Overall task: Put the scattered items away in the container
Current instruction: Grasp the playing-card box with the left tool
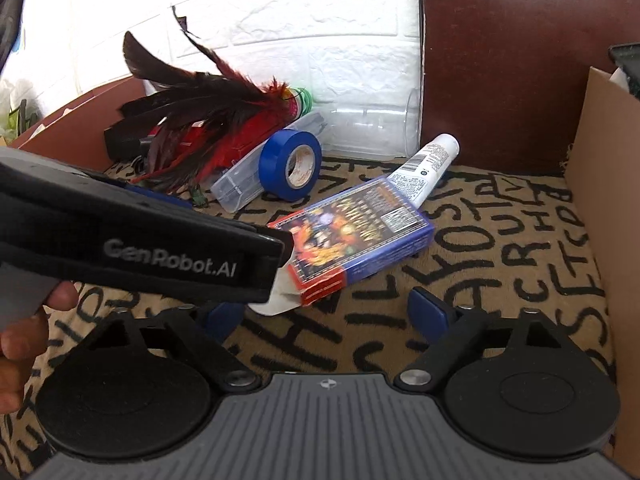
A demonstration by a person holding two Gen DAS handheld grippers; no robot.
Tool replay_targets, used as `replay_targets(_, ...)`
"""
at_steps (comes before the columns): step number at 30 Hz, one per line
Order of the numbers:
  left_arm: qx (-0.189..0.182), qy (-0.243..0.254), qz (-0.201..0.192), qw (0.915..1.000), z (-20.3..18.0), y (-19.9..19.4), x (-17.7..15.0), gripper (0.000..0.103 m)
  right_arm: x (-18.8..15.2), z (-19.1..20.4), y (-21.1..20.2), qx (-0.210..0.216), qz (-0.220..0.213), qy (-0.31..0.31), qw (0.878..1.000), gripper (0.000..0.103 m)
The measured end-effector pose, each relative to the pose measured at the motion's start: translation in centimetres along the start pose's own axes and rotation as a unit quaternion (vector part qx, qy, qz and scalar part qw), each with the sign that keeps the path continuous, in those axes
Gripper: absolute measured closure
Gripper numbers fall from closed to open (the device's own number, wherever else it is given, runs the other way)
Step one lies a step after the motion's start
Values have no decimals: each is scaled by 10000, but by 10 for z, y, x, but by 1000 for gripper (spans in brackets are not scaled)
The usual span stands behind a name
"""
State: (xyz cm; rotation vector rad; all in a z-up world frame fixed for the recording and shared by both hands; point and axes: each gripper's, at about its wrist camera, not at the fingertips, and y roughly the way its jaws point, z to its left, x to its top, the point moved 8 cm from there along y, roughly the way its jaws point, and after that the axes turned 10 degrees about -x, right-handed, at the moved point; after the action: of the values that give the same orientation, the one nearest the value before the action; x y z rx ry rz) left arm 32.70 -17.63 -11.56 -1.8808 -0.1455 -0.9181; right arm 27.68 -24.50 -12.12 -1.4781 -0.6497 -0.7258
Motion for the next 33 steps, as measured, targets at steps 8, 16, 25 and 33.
replay_targets(8, -172, 360, 170, 9991, -17, 7, -8, 62, 0, 3, -1, 139, -37, -240, 9996, 34)
replay_targets(16, -250, 474, 217, 9983, -30, -1, -15, 91, -4, 7, -10, 499, 73, -181, 9986, 55)
replay_targets(25, -380, 823, 67, 9959, -45, -28, -27, 73, -22, 2, -31, 455, 142, -138, 9988, 63)
replay_targets(33, -210, 925, -171, 9953, -37, -27, 6, 31, -10, -18, -48, 126, -181, 98, 9997, 25)
